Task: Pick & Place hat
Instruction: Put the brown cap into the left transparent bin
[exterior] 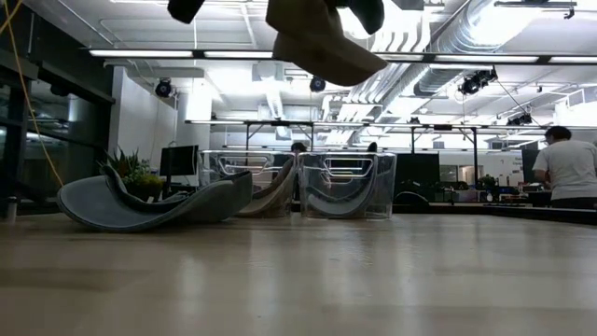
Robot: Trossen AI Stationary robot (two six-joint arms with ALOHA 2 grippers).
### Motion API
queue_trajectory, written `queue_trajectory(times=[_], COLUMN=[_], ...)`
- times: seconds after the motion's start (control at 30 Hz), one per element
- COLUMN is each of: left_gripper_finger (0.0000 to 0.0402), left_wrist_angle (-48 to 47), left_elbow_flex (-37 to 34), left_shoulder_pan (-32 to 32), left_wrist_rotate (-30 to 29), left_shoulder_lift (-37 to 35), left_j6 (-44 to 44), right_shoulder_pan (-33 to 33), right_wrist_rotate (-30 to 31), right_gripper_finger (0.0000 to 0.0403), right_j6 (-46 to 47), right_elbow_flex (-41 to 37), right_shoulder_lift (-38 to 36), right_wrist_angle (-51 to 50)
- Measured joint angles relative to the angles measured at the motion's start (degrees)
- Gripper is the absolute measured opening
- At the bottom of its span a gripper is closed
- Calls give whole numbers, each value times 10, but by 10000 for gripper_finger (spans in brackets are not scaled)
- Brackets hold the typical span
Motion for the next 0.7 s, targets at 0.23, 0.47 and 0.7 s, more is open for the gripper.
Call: queue_trajectory(times=[0.23,0.47,0.7], left_gripper_finger=[230,230,230], left_wrist_angle=[-93,-231,-242], left_elbow_flex=[0,-1,-1], left_shoulder_pan=[0,12,49], left_wrist_rotate=[-73,-59,60], left_shoulder_lift=[0,0,0], left_j6=[-132,-425,-526], right_shoulder_pan=[-3,-3,-3], right_wrist_rotate=[-4,-6,-6], right_gripper_finger=[0,0,0], right_j6=[0,0,-5], right_elbow_flex=[0,0,0], right_shoulder_lift=[0,0,0], right_wrist_angle=[0,0,-5])
